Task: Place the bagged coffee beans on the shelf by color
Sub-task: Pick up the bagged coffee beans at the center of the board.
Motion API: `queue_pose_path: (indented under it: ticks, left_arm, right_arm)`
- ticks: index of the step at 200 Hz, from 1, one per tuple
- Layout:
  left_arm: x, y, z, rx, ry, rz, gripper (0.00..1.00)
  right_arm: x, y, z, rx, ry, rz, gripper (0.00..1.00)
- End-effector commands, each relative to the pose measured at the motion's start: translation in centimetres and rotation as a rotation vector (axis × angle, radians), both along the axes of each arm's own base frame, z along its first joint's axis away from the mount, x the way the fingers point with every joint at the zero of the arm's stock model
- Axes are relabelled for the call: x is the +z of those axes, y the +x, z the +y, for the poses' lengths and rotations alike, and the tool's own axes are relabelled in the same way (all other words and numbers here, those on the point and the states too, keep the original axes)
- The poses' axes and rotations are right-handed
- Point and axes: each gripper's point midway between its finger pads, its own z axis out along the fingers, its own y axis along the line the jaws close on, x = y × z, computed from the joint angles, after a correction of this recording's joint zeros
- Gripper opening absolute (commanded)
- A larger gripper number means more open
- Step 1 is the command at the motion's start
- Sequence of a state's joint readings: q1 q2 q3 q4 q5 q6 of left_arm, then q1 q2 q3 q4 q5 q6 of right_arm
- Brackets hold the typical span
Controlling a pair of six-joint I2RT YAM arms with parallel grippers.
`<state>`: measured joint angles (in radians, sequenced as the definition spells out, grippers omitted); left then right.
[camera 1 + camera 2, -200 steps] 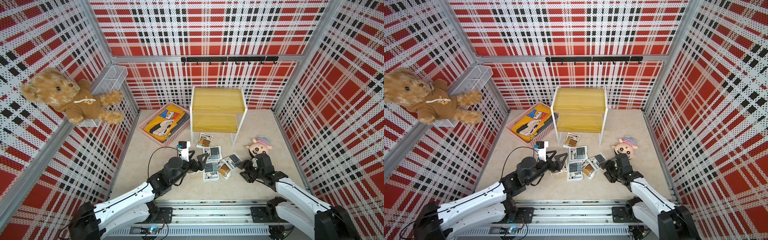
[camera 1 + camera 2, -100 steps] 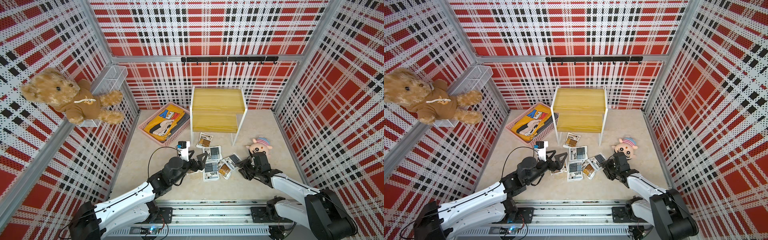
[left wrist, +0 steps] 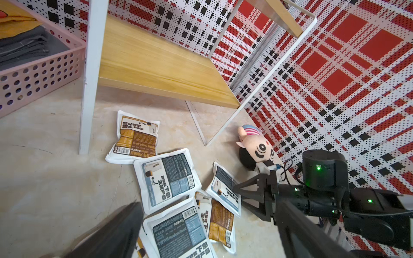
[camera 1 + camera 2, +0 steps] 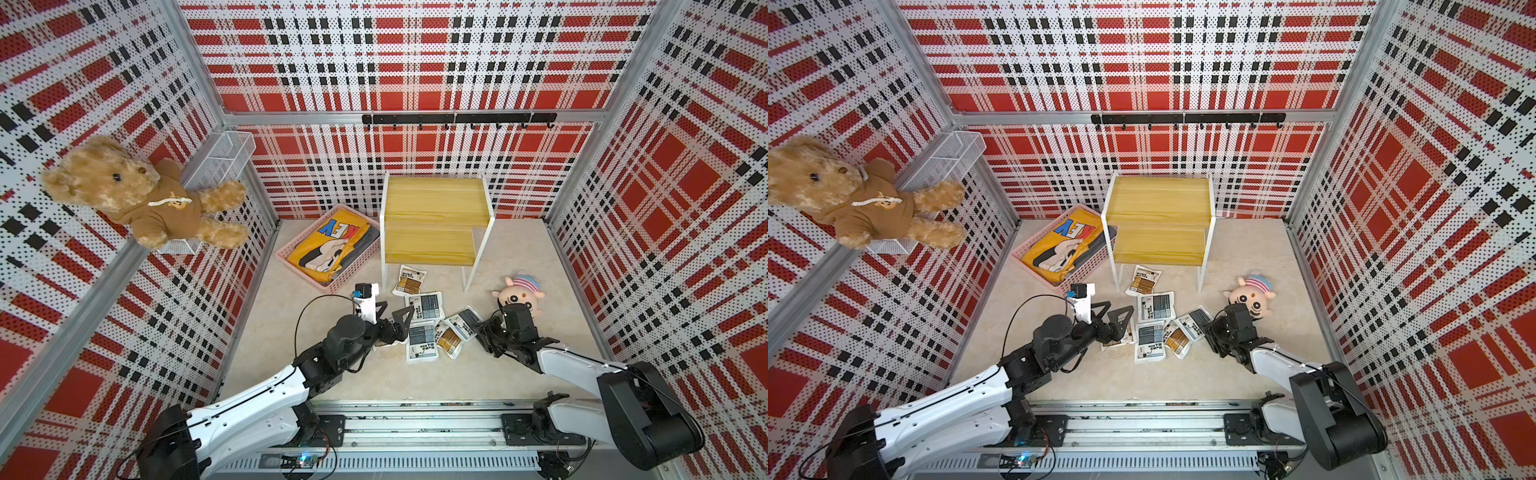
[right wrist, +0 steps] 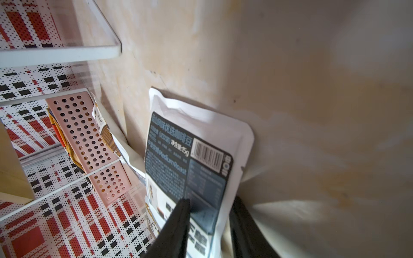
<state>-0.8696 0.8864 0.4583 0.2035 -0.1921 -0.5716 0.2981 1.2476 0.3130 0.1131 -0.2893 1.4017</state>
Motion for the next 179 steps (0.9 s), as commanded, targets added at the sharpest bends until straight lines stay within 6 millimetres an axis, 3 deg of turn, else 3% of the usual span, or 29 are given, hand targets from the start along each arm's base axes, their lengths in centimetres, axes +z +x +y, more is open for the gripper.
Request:
queue_pose_path:
  ticks: [1,40,95,131,179]
  left_arm:
    - [-0.3,0.1,0.5,0.01,0.014,-0.004,0.99]
    - [-0.4,0.1,0.5,0.012,0.011,0.001,0.99]
    - [-0.5,0.1,0.5,0.01,-0.002,0.005,0.99]
    - [-0.3,0.1,0.7,0.01,-0.017,0.007,0.99]
    - [0.5,0.6,1.5,0.021,-0.082,0.016,0.99]
  right_arm:
    - [-0.7,-0.2,-0.2,-0.009,-0.016,0.008,0.32]
    - [-0.6,-0.4,-0.5,-0.016,-0.026,0.001,0.21]
    - [1.5,-0.2,-1.0,-0.022,-0.05,-0.062,0.0]
    - [3.9,0.1,-1.1,-0.001,-0.07,-0.119,0.0]
    - [8.8,0.1,-0.3,0.101,-0.083,-0.217,0.0]
